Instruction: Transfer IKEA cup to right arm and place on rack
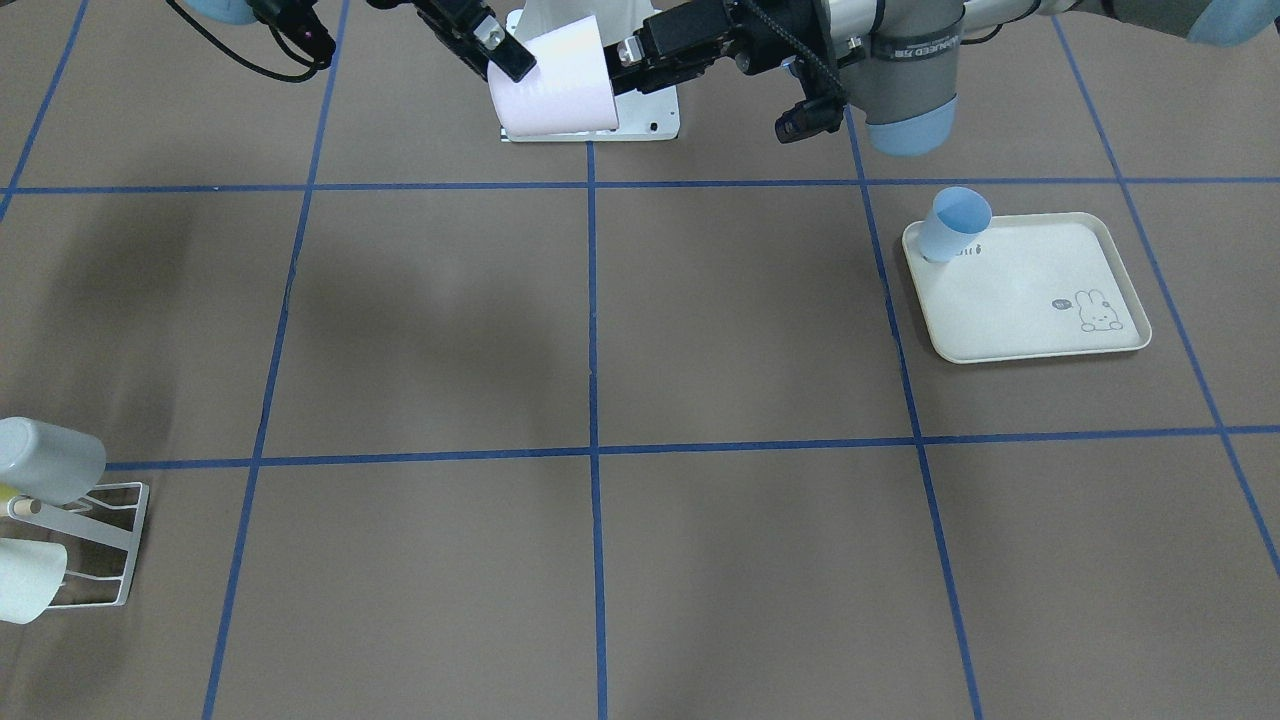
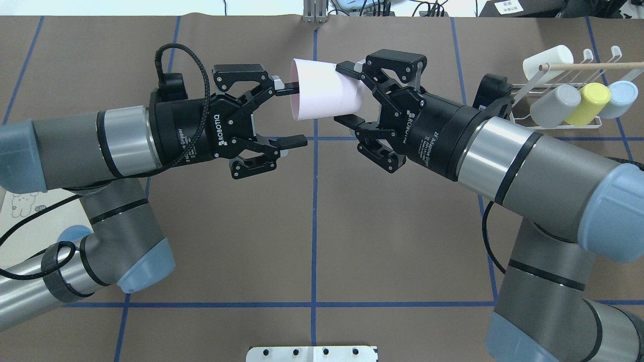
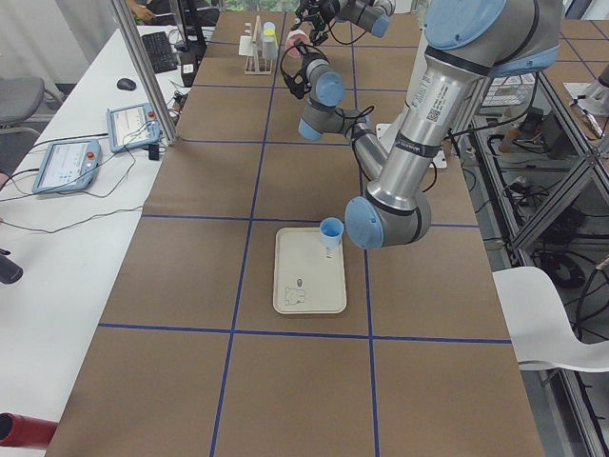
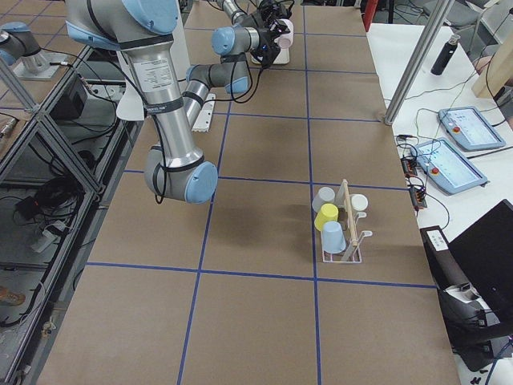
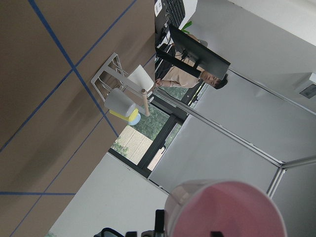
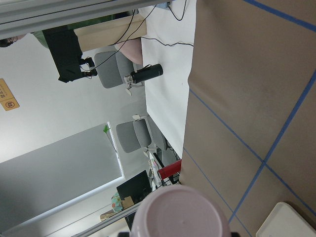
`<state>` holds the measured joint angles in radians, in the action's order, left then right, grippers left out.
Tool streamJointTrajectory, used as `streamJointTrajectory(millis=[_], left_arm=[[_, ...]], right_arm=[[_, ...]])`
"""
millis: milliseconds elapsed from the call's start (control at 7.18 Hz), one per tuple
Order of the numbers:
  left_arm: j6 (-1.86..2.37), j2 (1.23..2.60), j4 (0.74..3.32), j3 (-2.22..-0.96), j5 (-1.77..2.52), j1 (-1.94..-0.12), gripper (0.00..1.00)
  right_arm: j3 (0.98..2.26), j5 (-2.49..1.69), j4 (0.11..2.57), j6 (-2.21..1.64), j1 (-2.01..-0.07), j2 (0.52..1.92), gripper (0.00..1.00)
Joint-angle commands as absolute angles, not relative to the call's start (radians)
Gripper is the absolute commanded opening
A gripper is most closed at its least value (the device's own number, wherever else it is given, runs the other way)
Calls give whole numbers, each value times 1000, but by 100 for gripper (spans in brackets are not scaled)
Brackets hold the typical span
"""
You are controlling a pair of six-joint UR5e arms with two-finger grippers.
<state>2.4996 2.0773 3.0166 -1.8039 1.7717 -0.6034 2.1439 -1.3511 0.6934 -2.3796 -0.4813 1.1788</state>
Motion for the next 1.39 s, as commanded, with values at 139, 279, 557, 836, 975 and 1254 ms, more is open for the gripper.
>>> streamJointTrajectory(millis=[139, 279, 557, 836, 975, 1254], left_arm=[[2397, 1971, 3013, -1864, 1781, -620, 89], [2306, 1947, 3002, -1861, 1778, -624, 89], [2087, 1847, 2996, -1844, 1779, -652, 89], [1956, 1798, 2903, -1819, 1781, -693, 89], [1878, 1787, 2861, -1818, 1782, -712, 89], [1729, 1747, 2763, -1819, 1786, -741, 89]], right_arm=[[2126, -1347, 710, -2270, -537, 1213, 6], [2087, -1347, 712, -2132, -567, 1239, 6], [2014, -1353, 798, -1897, -664, 1239, 6], [2000, -1348, 1001, -1527, -750, 1239, 7], [1956, -1351, 1014, -1440, -805, 1239, 7], [1838, -1358, 1012, -1231, -938, 1239, 7]])
